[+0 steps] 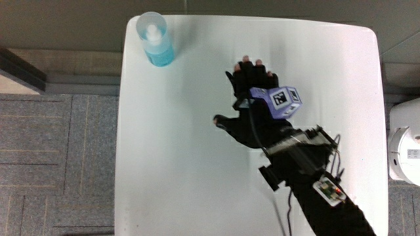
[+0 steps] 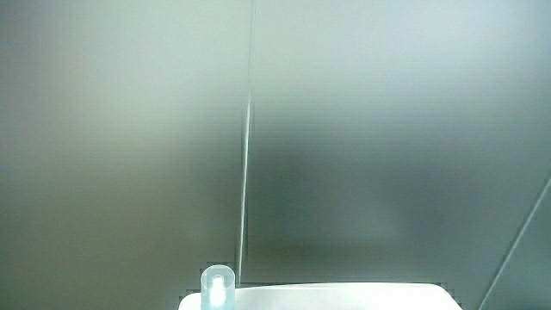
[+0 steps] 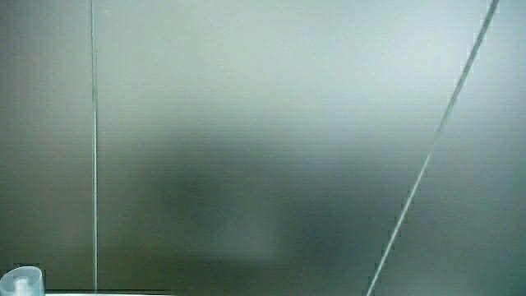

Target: Pick cleaning spray

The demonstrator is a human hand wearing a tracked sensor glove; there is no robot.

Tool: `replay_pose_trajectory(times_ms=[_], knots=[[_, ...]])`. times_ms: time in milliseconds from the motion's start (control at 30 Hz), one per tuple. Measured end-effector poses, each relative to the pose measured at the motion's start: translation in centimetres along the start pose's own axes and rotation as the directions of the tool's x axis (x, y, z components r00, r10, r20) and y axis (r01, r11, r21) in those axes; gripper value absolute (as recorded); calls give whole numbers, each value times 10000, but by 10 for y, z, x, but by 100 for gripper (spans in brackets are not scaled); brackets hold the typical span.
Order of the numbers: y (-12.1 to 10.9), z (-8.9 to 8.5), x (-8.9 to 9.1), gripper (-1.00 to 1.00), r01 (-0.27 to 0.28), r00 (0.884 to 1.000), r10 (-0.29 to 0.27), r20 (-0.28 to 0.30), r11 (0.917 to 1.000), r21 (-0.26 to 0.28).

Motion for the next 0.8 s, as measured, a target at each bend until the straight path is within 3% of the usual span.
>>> replay_pose_trajectory(times_ms=[33, 67, 100, 133, 233, 267, 300, 367, 400, 433, 467, 700, 733, 800], knots=[[-1, 0, -7, 0, 843, 9963, -846, -116, 9962, -223], [0, 0, -13, 0, 1131, 9934, -1137, -124, 9929, -377], [5, -2, -13, 0, 453, 9990, -453, -53, 9989, -133], [8, -4, -14, 0, 226, 9995, -228, -224, 9997, -100], [14, -7, -22, 0, 621, 9977, -626, -253, 9979, -173], [18, -10, -23, 0, 178, 9991, -186, -381, 9996, -213], [19, -10, -29, 0, 533, 9986, -532, 25, 9984, -204], [22, -10, -37, 0, -150, 9996, 148, 240, 9998, 96], [22, -10, -42, 0, -112, 9992, 111, 381, 9999, 39], [29, -15, -27, 0, -308, 9931, 241, 1146, 9979, 571], [24, -7, -47, 0, 63, 9975, -70, 707, 9999, 104], [27, 0, -44, 0, -400, 9992, 395, 110, 9978, 529], [25, 0, -42, 0, -103, 9999, 105, -41, 9988, 483], [23, -1, -35, 0, 105, 9923, -26, -1240, 9980, 626]])
